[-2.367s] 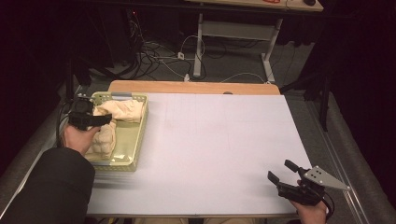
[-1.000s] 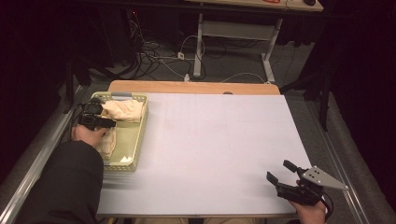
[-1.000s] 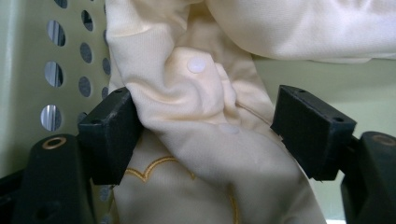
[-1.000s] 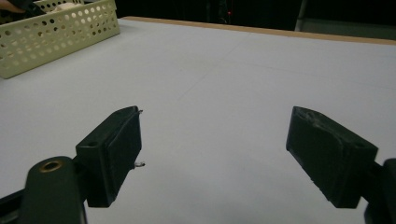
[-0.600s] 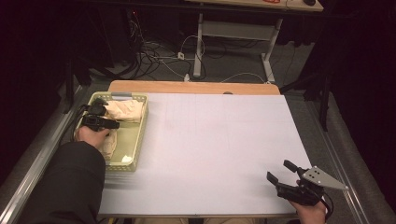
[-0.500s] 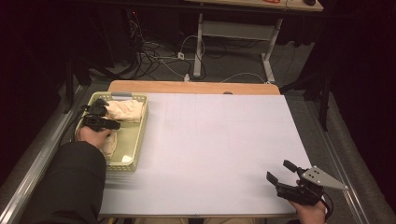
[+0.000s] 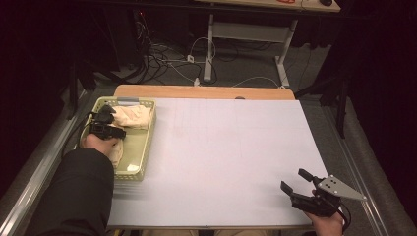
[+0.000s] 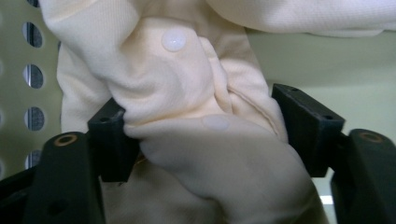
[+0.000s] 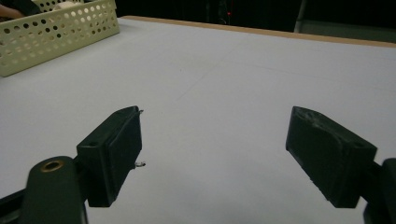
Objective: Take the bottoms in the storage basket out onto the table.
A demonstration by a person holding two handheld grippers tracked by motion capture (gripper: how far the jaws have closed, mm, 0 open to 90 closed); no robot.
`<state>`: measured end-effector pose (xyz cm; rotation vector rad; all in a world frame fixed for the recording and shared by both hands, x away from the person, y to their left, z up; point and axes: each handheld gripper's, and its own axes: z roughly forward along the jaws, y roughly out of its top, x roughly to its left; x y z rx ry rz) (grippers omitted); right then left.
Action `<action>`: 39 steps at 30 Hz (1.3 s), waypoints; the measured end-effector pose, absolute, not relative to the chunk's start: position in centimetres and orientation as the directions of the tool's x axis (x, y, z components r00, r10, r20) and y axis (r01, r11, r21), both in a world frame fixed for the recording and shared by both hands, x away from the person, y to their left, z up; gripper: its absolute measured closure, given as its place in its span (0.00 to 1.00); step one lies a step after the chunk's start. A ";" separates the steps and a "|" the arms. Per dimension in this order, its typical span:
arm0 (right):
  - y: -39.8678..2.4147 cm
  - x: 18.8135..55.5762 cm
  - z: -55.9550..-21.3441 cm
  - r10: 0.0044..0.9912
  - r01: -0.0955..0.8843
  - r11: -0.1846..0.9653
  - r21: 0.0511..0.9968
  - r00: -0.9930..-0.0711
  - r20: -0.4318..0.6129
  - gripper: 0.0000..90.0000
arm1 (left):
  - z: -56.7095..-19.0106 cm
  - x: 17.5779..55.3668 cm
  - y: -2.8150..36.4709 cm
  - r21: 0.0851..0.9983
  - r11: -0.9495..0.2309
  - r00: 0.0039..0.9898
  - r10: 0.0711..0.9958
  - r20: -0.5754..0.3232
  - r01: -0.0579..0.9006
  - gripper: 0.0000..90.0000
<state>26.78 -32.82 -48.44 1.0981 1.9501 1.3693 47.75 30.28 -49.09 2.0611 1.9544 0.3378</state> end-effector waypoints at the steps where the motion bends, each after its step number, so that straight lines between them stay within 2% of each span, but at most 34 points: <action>1: -32.8 26.8 -48.4 0.839 0.323 0.164 0.932 -0.542 0.040 0.21 | -49.1 47.7 30.2 0.357 -0.042 0.054 0.998 -0.024 0.933 0.35; 6: -32.8 26.8 -48.4 0.840 0.323 0.168 0.932 -0.542 0.036 0.21 | -48.8 47.6 29.9 0.343 -0.047 0.057 0.998 -0.021 0.938 0.45; 7: -32.7 26.8 -48.4 0.839 0.322 0.173 0.931 -0.543 0.032 0.21 | -48.8 47.5 29.7 0.339 -0.048 0.057 0.998 -0.018 0.940 0.50; 13: -32.7 26.7 -48.4 0.837 0.319 0.174 0.932 -0.546 0.030 0.21 | -48.5 47.4 29.4 0.319 -0.062 0.067 0.998 -0.006 0.946 0.65; 17: -32.7 26.7 -48.4 0.837 0.320 0.175 0.931 -0.547 0.030 0.21 | -48.3 47.5 29.4 0.311 -0.061 0.067 0.998 -0.010 0.949 0.71; 20: -32.7 26.8 -48.4 0.836 0.320 0.176 0.931 -0.547 0.030 0.22 | -47.9 47.6 29.7 0.295 -0.062 0.072 0.997 -0.022 0.954 0.73; 26: -32.7 26.8 -48.4 0.836 0.323 0.174 0.930 -0.548 0.034 0.22 | -47.5 47.4 29.6 0.320 -0.074 0.078 0.997 0.001 0.945 0.73; 28: -32.6 26.8 -48.4 0.835 0.324 0.176 0.930 -0.549 0.033 0.22 | -46.9 47.1 30.0 0.352 -0.050 0.066 0.997 -0.034 0.935 0.73; 34: -32.6 26.9 -48.5 0.836 0.327 0.181 0.928 -0.548 0.030 0.22 | -45.0 46.1 30.6 0.415 -0.040 0.073 0.995 -0.063 0.909 0.73; 39: -32.5 26.9 -48.5 0.838 0.329 0.183 0.927 -0.545 0.028 0.22 | -43.3 45.3 30.4 0.458 -0.075 0.106 0.993 -0.042 0.886 0.74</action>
